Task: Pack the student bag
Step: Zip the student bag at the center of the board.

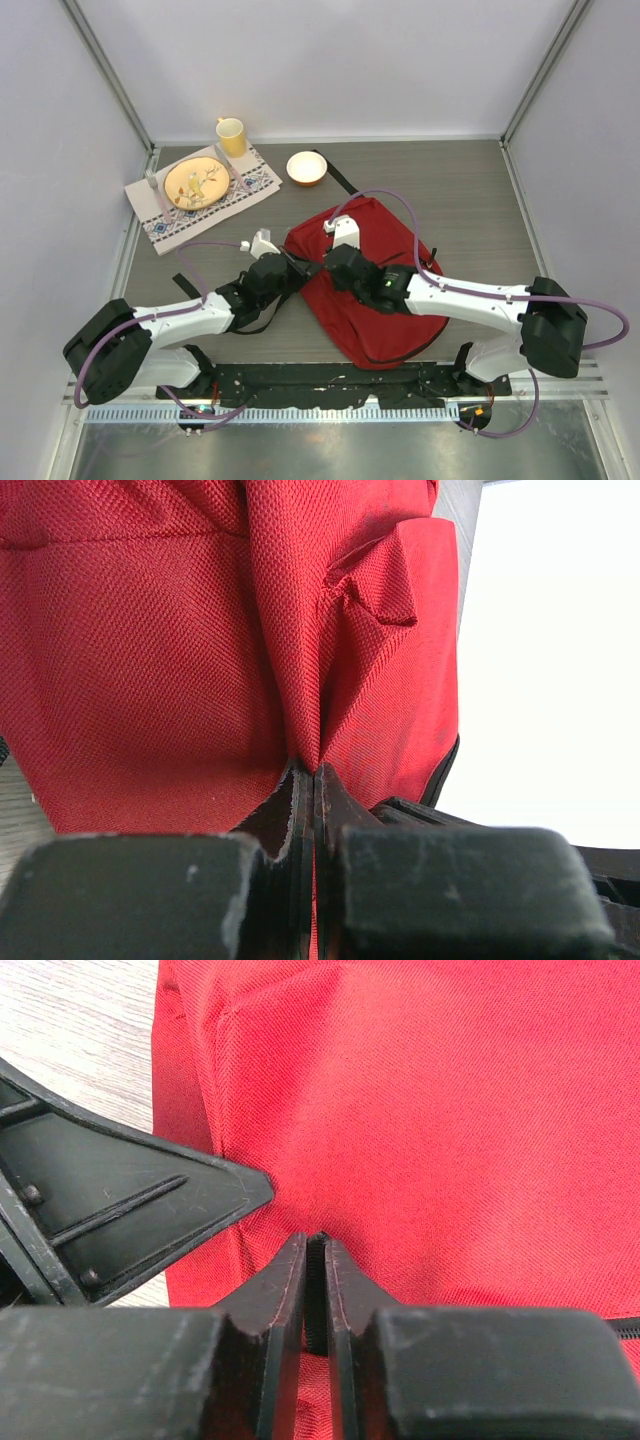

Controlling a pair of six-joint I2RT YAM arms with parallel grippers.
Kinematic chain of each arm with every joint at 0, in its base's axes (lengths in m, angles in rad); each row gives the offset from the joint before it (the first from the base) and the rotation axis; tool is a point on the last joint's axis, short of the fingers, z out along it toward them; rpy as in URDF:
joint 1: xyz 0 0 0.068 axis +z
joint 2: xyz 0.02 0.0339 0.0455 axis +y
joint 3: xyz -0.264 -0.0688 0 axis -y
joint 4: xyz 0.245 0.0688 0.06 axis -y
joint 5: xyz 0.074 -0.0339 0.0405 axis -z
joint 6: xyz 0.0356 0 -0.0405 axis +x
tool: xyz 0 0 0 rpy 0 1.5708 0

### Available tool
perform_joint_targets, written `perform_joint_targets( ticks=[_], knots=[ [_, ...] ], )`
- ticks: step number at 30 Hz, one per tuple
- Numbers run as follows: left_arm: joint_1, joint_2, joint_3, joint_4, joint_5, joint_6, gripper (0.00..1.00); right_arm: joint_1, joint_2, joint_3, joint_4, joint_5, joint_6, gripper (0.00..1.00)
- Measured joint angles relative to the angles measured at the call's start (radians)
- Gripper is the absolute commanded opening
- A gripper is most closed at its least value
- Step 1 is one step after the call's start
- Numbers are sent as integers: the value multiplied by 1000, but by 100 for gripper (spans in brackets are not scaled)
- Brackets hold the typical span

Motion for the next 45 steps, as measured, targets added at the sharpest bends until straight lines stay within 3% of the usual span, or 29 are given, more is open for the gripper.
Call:
perform_joint_targets(
  ticks=[4,18,34,35,36,38,39,41,45],
  knots=[
    [0,0,-1,0,0,2,0,0,1,0,-4,17,-3,1],
    [10,-25,-3,-15,9,48,0,-8,-51,-8,-13,68,-33,1],
    [162,-90,-26,-4,272,178,1,-155,-165,-134,51,-33,26,1],
    [169,-90,-28,0,283,180,9,-159,-171,-137,54,-41,28,1],
    [175,-90,-29,1,296,184,28,-162,-177,-139,56,-50,29,1],
    [184,-90,-29,-1,320,199,39,-167,-184,-139,56,-70,27,1],
    [188,-91,-29,-2,332,204,56,-170,-186,-139,56,-76,25,1],
    [193,-92,-29,-1,357,193,69,-176,-190,-139,57,-97,24,1],
    [184,-112,-31,2,373,136,77,-177,-192,-140,62,-131,26,1]
  ],
)
